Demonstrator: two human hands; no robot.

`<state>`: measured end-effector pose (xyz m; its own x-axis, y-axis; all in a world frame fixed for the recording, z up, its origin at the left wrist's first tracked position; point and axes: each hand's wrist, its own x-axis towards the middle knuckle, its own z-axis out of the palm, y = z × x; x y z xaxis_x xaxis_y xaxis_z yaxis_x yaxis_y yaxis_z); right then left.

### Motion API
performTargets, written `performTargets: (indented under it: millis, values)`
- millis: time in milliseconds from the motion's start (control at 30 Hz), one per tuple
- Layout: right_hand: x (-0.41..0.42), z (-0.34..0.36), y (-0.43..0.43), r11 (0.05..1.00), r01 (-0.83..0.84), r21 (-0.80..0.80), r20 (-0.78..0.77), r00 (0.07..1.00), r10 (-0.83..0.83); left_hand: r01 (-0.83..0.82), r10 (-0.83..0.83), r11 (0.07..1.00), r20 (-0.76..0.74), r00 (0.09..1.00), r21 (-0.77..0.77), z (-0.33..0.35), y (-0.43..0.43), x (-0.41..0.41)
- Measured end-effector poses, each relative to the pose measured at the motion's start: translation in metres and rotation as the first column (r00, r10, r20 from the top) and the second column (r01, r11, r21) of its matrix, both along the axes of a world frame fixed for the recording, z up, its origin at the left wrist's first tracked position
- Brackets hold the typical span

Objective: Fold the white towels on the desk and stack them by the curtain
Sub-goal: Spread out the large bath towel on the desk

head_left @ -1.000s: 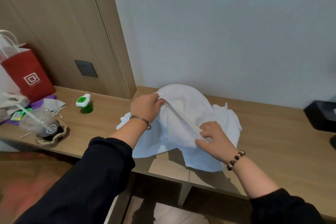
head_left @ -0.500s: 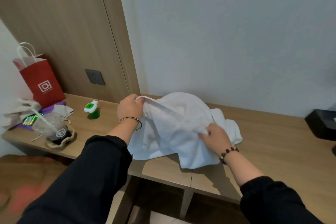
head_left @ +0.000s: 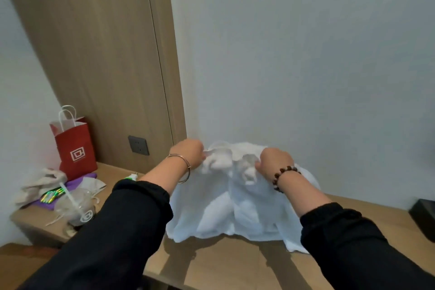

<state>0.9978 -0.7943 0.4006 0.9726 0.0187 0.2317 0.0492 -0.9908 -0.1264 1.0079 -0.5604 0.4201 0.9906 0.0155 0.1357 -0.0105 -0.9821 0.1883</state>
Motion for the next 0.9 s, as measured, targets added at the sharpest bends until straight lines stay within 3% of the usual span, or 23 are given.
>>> performTargets:
  millis: [67,167,300,367,467,533,633,700,733,833,900]
  values:
    - [-0.001,-0.017,-0.02,0.995,0.069,0.067,-0.002,0.998,-0.069,-0.076,0.081,0.996,-0.087,0.993,0.053,-0.015,0.026,-0.001]
    - [-0.001,-0.04,-0.032,0.994,0.059,0.089,0.122,0.99,-0.07,-0.163,0.162,0.986,0.008,0.987,0.036,-0.041,0.049,-0.007]
    - [-0.004,-0.052,-0.024,0.961,-0.077,0.267,-0.093,0.99,0.105,-0.199,0.2,0.98,-0.029,0.979,0.024,-0.073,0.051,-0.009]
    - [-0.008,-0.057,-0.029,0.908,-0.188,0.375,-0.127,0.959,0.252,-0.216,0.219,0.976,-0.077,0.973,0.041,-0.094,0.062,-0.014]
    - [-0.019,-0.067,-0.04,0.903,-0.252,0.347,-0.293,0.886,0.36,-0.213,0.218,0.976,-0.129,0.967,0.053,-0.123,0.076,-0.022]
    - [-0.027,-0.076,-0.041,0.928,-0.214,0.304,-0.416,0.847,0.331,-0.231,0.248,0.968,-0.238,0.939,0.097,-0.132,0.077,-0.028]
    - [-0.036,-0.089,-0.028,0.925,-0.202,0.322,-0.395,0.859,0.325,-0.189,0.29,0.947,-0.437,0.852,0.26,-0.134,0.063,-0.033]
    - [-0.04,-0.093,-0.016,0.907,-0.249,0.339,-0.357,0.858,0.369,0.038,0.131,0.951,-0.509,0.851,0.307,-0.136,0.048,-0.031]
    - [-0.041,-0.093,-0.012,0.899,-0.272,0.345,-0.349,0.852,0.391,0.176,-0.009,0.949,-0.537,0.844,0.26,-0.136,0.036,-0.031]
    - [-0.043,-0.092,-0.005,0.886,-0.301,0.353,-0.344,0.839,0.422,0.398,-0.397,0.91,-0.512,0.762,-0.114,-0.124,-0.012,-0.036]
    - [-0.044,-0.091,-0.002,0.874,-0.31,0.374,-0.335,0.834,0.439,0.436,-0.498,0.867,-0.441,0.747,-0.24,-0.119,-0.042,-0.039]
